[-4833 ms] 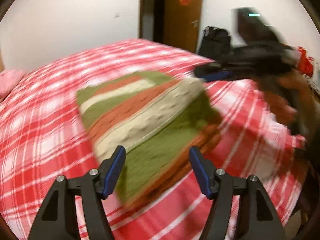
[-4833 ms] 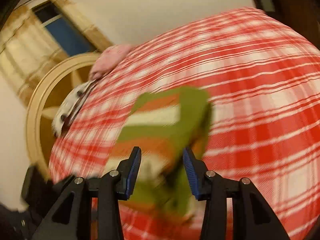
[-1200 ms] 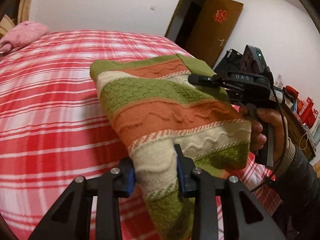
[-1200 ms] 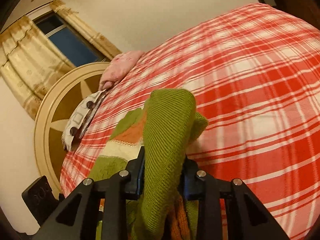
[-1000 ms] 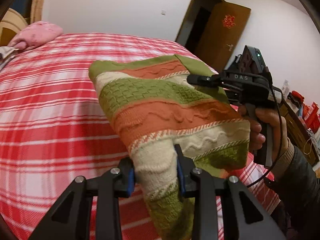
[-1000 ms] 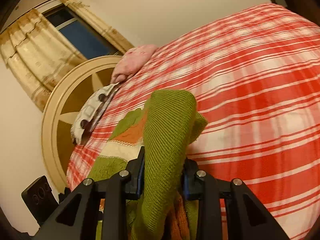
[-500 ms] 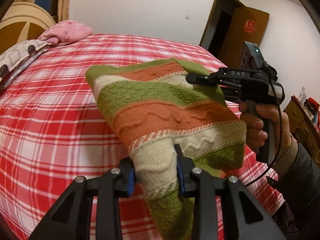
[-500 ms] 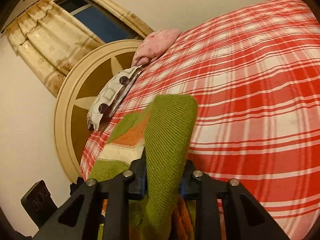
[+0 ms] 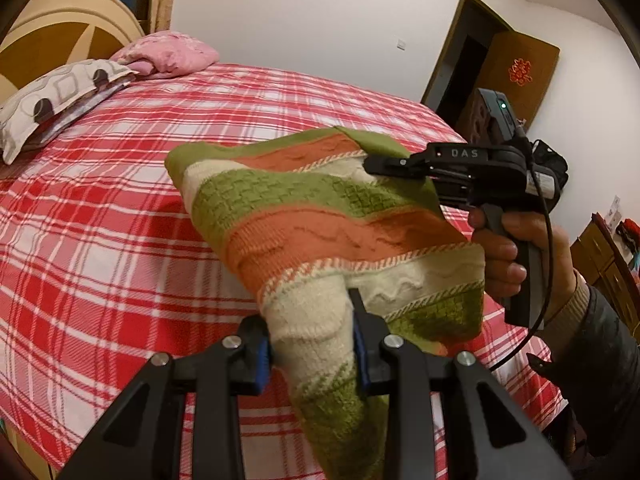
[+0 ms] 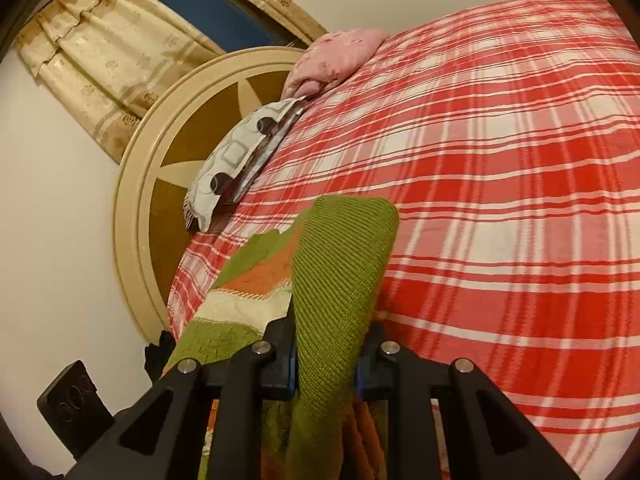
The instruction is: Fold small clothes
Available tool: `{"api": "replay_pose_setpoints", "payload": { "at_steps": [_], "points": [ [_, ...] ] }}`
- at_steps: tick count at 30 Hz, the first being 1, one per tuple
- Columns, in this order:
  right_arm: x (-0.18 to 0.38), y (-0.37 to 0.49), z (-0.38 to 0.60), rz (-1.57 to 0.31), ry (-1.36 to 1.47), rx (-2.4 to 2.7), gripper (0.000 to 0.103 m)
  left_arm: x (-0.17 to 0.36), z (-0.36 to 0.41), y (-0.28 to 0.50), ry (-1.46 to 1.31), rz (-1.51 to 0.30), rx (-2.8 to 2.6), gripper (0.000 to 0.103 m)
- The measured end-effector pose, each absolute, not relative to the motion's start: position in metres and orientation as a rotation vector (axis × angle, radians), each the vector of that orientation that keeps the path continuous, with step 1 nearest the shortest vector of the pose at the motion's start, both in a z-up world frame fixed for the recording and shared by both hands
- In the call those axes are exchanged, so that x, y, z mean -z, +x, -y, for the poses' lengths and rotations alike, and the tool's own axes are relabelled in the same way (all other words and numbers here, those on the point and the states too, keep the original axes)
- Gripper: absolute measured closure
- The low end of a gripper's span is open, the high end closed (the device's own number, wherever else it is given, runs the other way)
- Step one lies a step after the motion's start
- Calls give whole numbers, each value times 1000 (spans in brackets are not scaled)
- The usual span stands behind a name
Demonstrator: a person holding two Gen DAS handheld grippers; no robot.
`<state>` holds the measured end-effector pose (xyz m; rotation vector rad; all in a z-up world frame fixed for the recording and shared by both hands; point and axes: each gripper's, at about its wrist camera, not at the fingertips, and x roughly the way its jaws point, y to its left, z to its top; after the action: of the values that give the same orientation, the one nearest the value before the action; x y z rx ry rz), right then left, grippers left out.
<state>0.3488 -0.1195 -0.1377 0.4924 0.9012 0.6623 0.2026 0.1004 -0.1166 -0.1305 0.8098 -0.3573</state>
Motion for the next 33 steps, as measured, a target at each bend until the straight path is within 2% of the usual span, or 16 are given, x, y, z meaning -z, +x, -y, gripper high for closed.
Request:
{"api": "replay_pose_setpoints", "payload": {
  "at_steps": [23, 33],
  "points": [
    [138, 369, 27, -954, 423, -753, 83, 121, -162, 195, -193, -786, 276, 70],
    [154, 376, -9, -1013, 381, -775, 84, 140, -185, 190, -226, -818, 245, 70]
  ]
}}
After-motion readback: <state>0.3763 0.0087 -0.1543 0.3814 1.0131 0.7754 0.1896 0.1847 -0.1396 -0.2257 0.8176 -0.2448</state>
